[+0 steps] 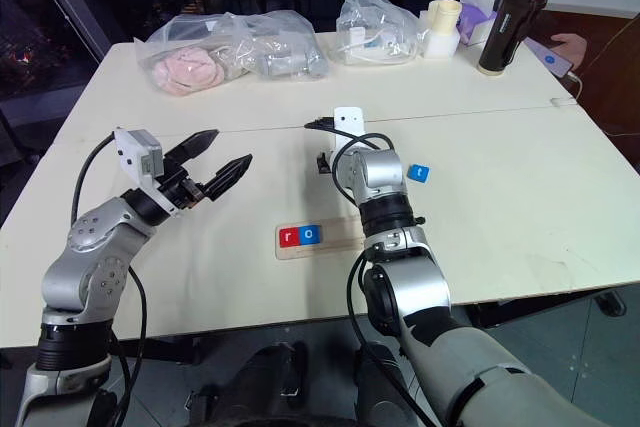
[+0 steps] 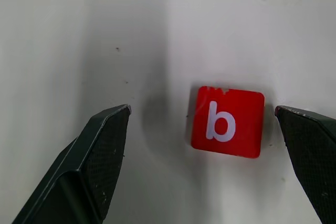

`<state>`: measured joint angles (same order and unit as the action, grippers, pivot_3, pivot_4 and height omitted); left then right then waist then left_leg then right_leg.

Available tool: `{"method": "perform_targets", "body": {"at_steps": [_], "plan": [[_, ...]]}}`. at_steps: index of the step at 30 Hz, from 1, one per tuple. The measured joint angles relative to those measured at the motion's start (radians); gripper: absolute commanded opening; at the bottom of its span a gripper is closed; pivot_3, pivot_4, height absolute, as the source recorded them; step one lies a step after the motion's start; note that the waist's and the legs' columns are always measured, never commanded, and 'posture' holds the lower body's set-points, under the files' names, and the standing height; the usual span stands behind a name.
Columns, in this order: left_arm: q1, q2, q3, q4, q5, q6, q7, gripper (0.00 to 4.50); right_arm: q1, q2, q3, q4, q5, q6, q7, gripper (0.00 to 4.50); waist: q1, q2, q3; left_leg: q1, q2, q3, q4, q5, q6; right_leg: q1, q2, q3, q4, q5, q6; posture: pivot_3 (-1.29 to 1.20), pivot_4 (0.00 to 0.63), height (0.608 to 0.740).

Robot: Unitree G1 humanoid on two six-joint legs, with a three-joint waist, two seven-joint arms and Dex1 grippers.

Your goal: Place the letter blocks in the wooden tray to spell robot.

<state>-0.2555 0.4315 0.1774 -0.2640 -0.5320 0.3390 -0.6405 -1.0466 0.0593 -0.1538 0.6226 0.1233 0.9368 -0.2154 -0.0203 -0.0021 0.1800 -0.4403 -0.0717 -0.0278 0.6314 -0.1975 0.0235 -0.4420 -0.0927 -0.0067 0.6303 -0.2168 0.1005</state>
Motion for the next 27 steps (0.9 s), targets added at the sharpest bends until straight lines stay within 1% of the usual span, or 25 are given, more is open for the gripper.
{"method": "perform_targets", "body": {"at_steps": [7,10,12,13,14,15,19,22,24,27], "plan": [[0.013,-0.001,-0.003,-0.015,0.002,-0.001,0.02,4.46,-0.048,0.0,-0.017,0.118,0.0,-0.071,-0.017,4.5,0.0,0.0,0.0,0.004,0.0,0.0,0.0,0.0,0.0,0.004,0.001,0.0,0.0,0.0,-0.001,0.0,0.15,0.738],[0.014,-0.002,-0.003,-0.015,0.003,-0.001,0.034,4.5,-0.063,-0.001,-0.023,0.164,-0.001,-0.101,-0.033,3.69,0.0,0.0,0.0,0.008,0.001,0.0,-0.001,0.0,0.0,0.008,0.001,0.0,0.0,-0.002,-0.004,0.0,0.15,0.738],[0.014,-0.002,-0.003,-0.015,0.008,-0.001,0.038,4.5,-0.067,-0.003,-0.027,0.185,-0.002,-0.116,-0.038,2.68,-0.001,0.0,0.0,0.011,0.001,0.0,-0.001,0.0,0.0,0.01,0.001,0.0,-0.001,-0.002,-0.004,0.0,0.15,0.738],[0.014,-0.002,-0.003,-0.015,0.009,-0.001,0.04,4.5,-0.067,-0.005,-0.027,0.189,-0.003,-0.118,-0.038,2.25,-0.001,0.0,0.0,0.013,0.001,0.0,-0.002,0.0,0.0,0.012,0.001,0.0,-0.001,-0.002,-0.005,0.0,0.15,0.738],[0.011,-0.002,-0.003,-0.015,0.011,-0.001,0.042,4.5,-0.067,-0.006,-0.025,0.189,-0.004,-0.118,-0.037,1.64,-0.003,0.0,0.0,0.014,0.001,0.0,-0.003,0.0,0.0,0.013,0.001,0.0,-0.002,-0.003,-0.005,0.0,0.15,0.738],[0.007,-0.002,-0.003,-0.014,0.012,-0.001,0.042,4.5,-0.067,-0.006,-0.021,0.189,-0.005,-0.118,-0.033,1.21,-0.004,0.0,0.0,0.014,0.001,0.0,-0.003,0.0,0.0,0.013,0.001,0.0,-0.001,-0.003,-0.005,0.0,0.15,0.738],[-0.024,-0.002,-0.004,-0.005,0.02,-0.001,0.043,4.5,-0.062,-0.008,0.001,0.179,-0.02,-0.107,-0.023,1.16,-0.011,0.0,0.0,0.014,0.002,-0.001,-0.004,0.0,0.0,0.012,0.002,0.0,-0.001,-0.003,-0.006,0.0,0.15,0.738],[-0.029,-0.003,-0.007,0.004,0.021,-0.001,0.041,4.5,-0.019,-0.021,0.045,0.08,-0.034,-0.052,-0.002,1.16,-0.015,0.0,0.0,0.014,0.002,-0.001,-0.005,0.0,0.0,0.012,0.002,0.0,-0.002,-0.003,-0.006,0.0,0.15,0.738],[-0.032,-0.006,-0.009,0.013,0.022,0.0,0.038,4.5,0.035,-0.046,0.074,-0.047,-0.04,0.029,0.024,1.16,-0.012,0.0,0.0,0.013,0.002,-0.001,-0.005,0.0,0.0,0.012,0.002,0.0,-0.002,-0.003,-0.006,0.0,0.15,0.738],[-0.035,-0.008,-0.012,0.017,0.021,0.002,0.031,4.5,0.117,-0.13,0.096,-0.3,-0.03,0.205,0.08,1.16,-0.001,0.0,0.0,0.012,0.001,-0.001,-0.004,0.0,0.0,0.011,0.0,0.0,-0.003,-0.003,-0.006,0.0,0.15,0.738]]}}
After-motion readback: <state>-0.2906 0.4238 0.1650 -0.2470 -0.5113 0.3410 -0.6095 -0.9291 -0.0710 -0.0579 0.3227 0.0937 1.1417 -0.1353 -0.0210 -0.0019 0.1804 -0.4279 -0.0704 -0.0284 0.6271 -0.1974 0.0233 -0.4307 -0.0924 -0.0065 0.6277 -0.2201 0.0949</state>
